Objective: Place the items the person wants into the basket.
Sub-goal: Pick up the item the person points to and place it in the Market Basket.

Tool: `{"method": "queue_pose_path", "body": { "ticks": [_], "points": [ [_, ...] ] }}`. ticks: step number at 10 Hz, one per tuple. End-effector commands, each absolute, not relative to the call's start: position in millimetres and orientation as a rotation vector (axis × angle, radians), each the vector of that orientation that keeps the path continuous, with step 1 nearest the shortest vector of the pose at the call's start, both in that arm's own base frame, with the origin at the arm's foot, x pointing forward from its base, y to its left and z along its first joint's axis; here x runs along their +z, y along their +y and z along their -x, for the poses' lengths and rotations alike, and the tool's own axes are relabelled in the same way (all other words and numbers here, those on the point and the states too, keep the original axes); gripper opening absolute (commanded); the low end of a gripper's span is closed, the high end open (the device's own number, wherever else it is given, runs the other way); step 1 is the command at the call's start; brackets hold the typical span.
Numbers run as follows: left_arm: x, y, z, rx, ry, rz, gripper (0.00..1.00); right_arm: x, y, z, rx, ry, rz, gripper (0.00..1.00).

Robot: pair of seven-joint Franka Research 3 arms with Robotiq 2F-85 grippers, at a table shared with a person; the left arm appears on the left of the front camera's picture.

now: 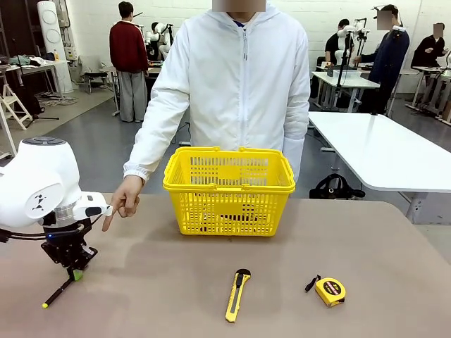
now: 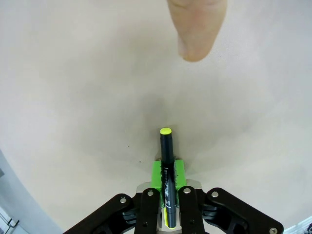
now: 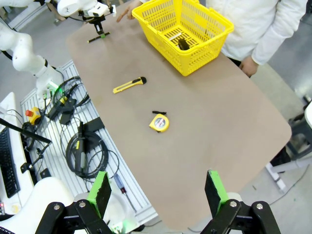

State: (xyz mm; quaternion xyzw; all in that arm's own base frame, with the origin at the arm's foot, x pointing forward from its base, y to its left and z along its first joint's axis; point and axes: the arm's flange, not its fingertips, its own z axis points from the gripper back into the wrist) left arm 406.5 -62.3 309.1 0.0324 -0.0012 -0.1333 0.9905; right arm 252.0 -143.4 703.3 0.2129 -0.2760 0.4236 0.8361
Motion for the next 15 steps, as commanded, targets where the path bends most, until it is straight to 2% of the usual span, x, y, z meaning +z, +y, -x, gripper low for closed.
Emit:
{"method": "queue_pose_path", "body": {
  "ticks": [1,5,7,9,15],
  "points": [
    [291,-53,-363,-0.273,0.02,-0.04,0.0,705,-143,-254,0.912,-0.602,-0.484,1.0],
    [310,-52,-364,-0.298,0.028,-0.034,0.0,705,-143,-254,0.912,-0.602,-0.484,1.0],
    [389,-60,-365,-0.355,-0.054,-0.023,0.0,705,-143,-254,0.912,-0.602,-0.484,1.0],
    [465,-68,-390,-0.412,-0.067,0.0,0.0,705,-143,-254,0.912,-0.602,-0.484,1.0],
    [581,-85,-435,-0.561,-0.065,0.025,0.0,705,-143,-254,0.912,-0.602,-0.484,1.0]
  ]
}}
